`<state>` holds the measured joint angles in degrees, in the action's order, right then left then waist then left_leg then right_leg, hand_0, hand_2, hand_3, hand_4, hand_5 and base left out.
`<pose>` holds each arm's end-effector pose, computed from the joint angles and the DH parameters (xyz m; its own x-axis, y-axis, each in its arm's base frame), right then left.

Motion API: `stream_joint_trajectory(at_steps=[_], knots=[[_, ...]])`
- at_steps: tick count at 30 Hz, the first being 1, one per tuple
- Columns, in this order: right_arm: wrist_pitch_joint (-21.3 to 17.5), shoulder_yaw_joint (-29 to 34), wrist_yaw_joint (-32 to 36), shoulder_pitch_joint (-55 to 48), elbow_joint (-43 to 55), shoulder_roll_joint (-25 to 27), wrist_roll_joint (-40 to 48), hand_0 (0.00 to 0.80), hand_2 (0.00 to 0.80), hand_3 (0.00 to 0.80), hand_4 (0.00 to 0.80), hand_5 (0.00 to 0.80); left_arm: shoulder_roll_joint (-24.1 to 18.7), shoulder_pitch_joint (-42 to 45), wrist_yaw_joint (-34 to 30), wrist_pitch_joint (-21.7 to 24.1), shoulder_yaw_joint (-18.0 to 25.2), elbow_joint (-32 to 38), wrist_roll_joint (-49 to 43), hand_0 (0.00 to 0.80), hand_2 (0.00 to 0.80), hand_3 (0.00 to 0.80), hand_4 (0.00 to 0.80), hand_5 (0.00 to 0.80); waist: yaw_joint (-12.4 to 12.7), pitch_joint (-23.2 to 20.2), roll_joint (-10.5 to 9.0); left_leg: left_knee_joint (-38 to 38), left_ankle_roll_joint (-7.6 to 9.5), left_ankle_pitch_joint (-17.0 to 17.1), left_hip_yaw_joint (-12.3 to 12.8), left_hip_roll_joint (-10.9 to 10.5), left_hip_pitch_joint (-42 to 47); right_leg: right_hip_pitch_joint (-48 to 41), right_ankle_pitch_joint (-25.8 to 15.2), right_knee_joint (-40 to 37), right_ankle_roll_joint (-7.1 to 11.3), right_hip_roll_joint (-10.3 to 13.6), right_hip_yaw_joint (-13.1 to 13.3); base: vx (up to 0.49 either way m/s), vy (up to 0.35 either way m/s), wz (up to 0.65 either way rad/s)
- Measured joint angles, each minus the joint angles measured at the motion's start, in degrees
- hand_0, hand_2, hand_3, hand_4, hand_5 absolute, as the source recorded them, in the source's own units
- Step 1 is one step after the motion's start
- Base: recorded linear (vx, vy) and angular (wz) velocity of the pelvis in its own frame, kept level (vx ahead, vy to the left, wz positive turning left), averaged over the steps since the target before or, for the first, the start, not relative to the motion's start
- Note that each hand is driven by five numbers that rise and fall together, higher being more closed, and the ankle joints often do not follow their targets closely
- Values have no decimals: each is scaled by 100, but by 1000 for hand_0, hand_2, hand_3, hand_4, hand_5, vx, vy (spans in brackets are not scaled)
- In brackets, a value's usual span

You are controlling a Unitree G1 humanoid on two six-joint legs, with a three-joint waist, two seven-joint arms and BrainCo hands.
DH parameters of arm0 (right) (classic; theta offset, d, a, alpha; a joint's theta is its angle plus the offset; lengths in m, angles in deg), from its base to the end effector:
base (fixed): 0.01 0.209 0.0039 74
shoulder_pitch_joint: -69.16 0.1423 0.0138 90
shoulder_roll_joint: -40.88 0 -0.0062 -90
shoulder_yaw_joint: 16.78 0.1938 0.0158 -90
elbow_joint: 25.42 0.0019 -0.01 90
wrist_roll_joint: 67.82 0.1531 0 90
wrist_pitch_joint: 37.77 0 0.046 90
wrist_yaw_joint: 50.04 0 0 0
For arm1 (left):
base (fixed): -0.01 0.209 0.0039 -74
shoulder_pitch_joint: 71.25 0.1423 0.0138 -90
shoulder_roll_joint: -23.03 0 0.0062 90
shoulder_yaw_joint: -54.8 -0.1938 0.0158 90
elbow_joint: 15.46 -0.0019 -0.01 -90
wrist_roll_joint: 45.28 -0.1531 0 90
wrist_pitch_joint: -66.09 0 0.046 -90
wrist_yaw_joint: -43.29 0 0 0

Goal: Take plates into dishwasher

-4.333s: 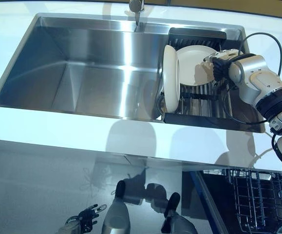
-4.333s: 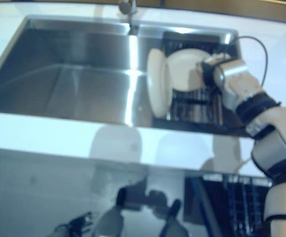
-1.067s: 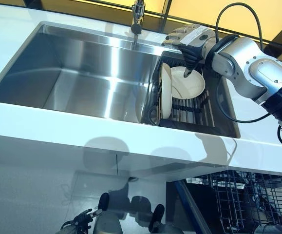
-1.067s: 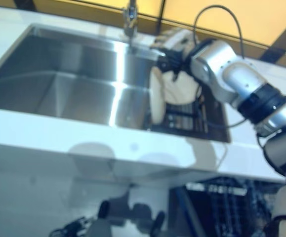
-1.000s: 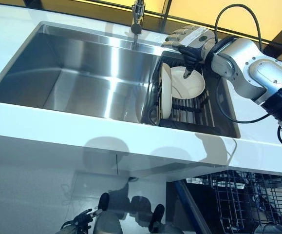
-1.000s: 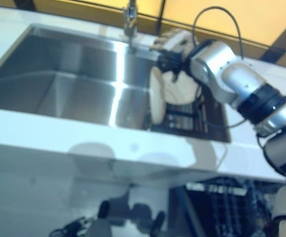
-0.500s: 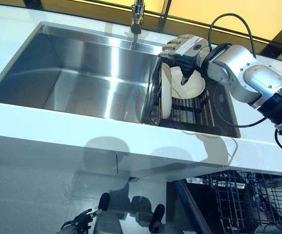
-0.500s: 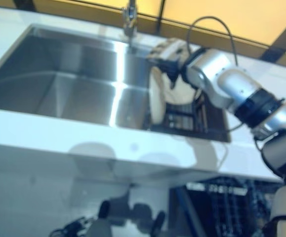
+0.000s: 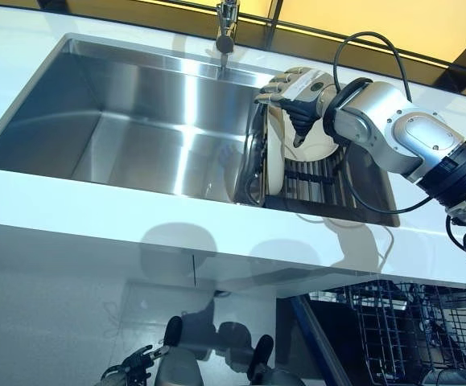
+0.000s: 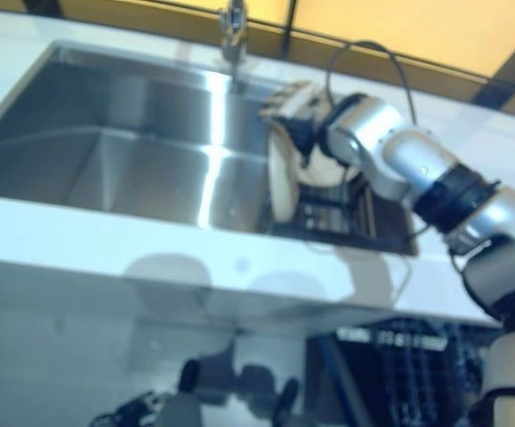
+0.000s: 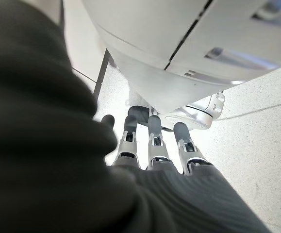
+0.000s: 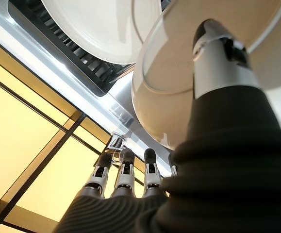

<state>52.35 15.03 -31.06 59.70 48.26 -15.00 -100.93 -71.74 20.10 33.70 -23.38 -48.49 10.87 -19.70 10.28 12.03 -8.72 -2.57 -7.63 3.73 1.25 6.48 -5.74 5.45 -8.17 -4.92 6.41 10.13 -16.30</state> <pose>0.3393 -0.1293 0.3031 0.8760 0.4791 -0.0559 0.1957 -0.4589 -0.8667 0.0881 0.2618 -0.1240 0.4414 0.0610 -0.8953 -0.0995 0.9949 0.0188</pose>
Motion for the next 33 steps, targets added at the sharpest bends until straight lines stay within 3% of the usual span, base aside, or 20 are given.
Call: stream_joint_trajectory(at_steps=[11,22,23,24,25,33], knots=[[-129,0,220,-6,14,-184,-500,0,0,0,0,0,58,-3,1,1,2,1,2,0,0,0,0,0,-1,5,50,-5,0,0,2,0,-9,15,1,0,0,0,0,0,0,0],[-588,-6,329,-95,28,-263,-1249,0,0,0,0,0,82,-22,1,7,17,-37,3,0,0,0,0,0,12,5,52,4,-1,0,-6,0,-84,79,-1,0,0,-2,-5,0,0,0],[-620,-6,347,-94,38,-263,-1307,50,50,50,50,50,86,-23,0,7,33,-38,3,0,0,0,0,0,12,5,52,3,0,0,-6,0,-84,79,-1,0,0,-1,-6,0,0,0],[-690,-6,380,-94,68,-263,-1450,696,696,696,696,696,102,-25,1,7,78,-40,3,0,0,0,0,0,11,5,53,2,0,0,-6,-1,-84,79,0,0,0,-1,-6,0,0,0],[-742,-4,410,-92,103,-262,-1603,800,800,800,800,800,113,-26,1,7,104,-40,4,0,0,0,0,0,12,5,53,2,0,0,-6,-1,-84,79,0,0,0,-1,-6,0,0,0],[-1197,-4,831,-80,155,-242,-2376,800,800,800,800,800,155,-30,3,11,106,-43,4,0,0,0,0,0,10,5,62,17,-6,10,-6,2,-81,69,-4,-1,-4,-1,-6,0,0,0]])
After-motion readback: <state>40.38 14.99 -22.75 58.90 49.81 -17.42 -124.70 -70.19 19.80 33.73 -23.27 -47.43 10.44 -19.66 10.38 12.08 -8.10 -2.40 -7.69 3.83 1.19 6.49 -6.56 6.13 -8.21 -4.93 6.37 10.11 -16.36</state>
